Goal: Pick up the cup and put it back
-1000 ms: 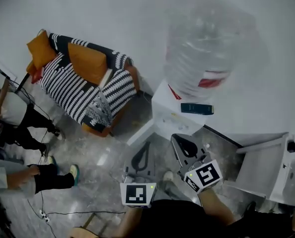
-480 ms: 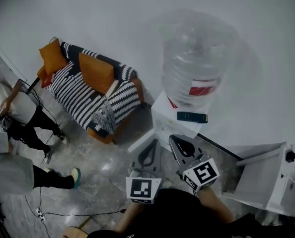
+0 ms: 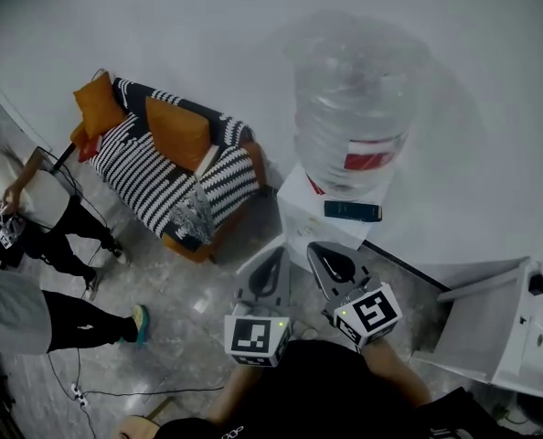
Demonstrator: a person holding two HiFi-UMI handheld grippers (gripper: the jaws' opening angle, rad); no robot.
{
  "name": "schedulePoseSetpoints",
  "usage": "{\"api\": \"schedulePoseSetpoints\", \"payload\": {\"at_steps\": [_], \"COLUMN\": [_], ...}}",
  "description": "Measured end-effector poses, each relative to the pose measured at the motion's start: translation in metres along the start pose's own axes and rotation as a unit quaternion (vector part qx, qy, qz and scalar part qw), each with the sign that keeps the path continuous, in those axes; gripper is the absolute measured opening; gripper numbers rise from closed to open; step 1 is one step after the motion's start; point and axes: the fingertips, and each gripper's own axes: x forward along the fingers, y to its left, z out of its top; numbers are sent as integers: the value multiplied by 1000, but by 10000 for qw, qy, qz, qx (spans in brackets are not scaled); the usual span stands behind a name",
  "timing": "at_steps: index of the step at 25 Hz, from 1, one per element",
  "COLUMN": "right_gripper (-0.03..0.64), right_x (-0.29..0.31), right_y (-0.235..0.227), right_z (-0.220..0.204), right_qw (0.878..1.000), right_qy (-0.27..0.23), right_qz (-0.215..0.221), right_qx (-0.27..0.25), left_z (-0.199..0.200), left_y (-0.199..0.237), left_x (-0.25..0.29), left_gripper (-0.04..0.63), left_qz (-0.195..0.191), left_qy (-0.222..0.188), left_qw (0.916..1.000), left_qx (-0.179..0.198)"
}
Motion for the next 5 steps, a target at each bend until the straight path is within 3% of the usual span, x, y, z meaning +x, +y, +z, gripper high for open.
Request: {"api": "schedulePoseSetpoints", "payload": {"at_steps": [5], "right_gripper": [11], "right_x": [-13], "right_y": [12], "right_z": [-3], "right_qw": [9999], "right_qy": [-18], "right_qz": [-152], "right_qx": [-63], "left_z": [10], "left_y": [-15], "left_x": [-18], "left_gripper": [12], "left_qz": [-10], "left_qy": [-172], "left_qw": [9953], "left_qx": [949]}}
